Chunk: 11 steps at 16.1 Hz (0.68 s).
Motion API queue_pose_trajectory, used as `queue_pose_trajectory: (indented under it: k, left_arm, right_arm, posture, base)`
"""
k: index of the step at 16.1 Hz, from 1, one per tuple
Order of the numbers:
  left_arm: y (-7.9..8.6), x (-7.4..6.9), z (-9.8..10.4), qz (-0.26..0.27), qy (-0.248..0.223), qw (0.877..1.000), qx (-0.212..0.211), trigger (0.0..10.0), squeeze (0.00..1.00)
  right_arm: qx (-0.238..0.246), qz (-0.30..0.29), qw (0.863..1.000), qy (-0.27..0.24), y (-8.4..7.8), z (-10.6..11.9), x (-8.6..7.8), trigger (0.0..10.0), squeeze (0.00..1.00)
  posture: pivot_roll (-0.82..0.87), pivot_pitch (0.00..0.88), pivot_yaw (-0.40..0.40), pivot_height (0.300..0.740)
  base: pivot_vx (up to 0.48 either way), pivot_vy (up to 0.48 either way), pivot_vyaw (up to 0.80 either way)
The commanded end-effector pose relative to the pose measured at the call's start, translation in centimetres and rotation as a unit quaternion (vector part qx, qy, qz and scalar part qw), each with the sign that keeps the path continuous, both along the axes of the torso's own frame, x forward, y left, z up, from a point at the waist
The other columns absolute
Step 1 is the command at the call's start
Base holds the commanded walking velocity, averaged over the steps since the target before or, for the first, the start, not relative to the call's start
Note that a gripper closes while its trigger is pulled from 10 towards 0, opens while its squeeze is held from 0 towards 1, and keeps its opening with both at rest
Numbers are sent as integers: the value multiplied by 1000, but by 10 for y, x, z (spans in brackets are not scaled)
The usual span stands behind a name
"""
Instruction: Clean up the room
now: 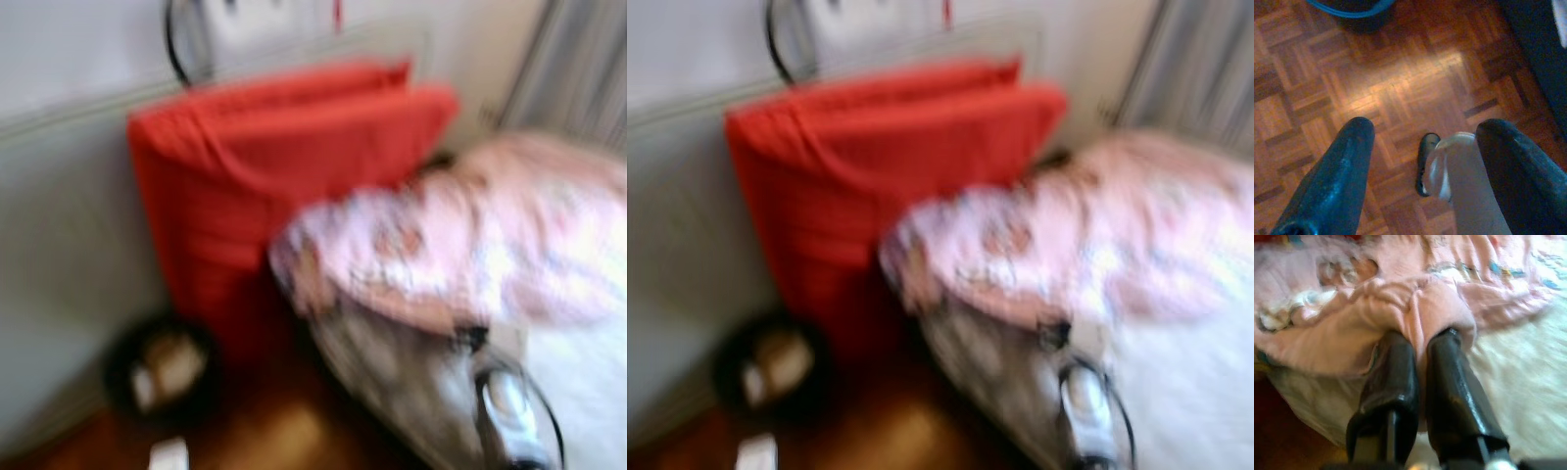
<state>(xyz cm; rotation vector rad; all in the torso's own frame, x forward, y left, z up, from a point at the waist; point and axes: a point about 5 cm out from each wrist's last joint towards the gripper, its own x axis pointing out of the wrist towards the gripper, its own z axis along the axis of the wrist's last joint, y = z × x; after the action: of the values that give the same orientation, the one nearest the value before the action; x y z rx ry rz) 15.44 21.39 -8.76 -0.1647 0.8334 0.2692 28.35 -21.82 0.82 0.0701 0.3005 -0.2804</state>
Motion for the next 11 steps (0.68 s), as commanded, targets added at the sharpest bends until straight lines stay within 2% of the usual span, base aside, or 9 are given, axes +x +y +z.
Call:
queue_pose_trajectory:
  k: [1,3,6,9,11]
  left_arm:
    - [0,-2,-1,-4,5,1000,1,10000,0]
    - [0,-2,-1,-5,5,1000,1,10000,0]
    - [-1,-3,-1,-11,8,1000,2,10000,0]
    - [-1,-3,-2,-15,10,1000,1,10000,0]
    - [-1,-3,-2,-18,11,1000,2,10000,0]
  right_arm:
    - [3,0,1000,-7,2,3,3,10000,0]
    - [1,-4,1000,-14,0,5,3,10000,0]
    - [2,-2,1000,-27,0,8,5,10000,0]
    - [-7,17,996,-84,5,22,10,10000,0]
    - [-21,22,994,-101,6,28,13,10000,0]
  posture:
    - [5,65,-15,740]
    - [3,67,-14,740]
    - [4,69,-15,740]
    - [3,69,-14,740]
    - [2,69,-14,740]
  base:
    - [-307,0,0]
    - [-306,0,0]
    - [0,0,0]
    - [0,0,0]
    - [0,0,0]
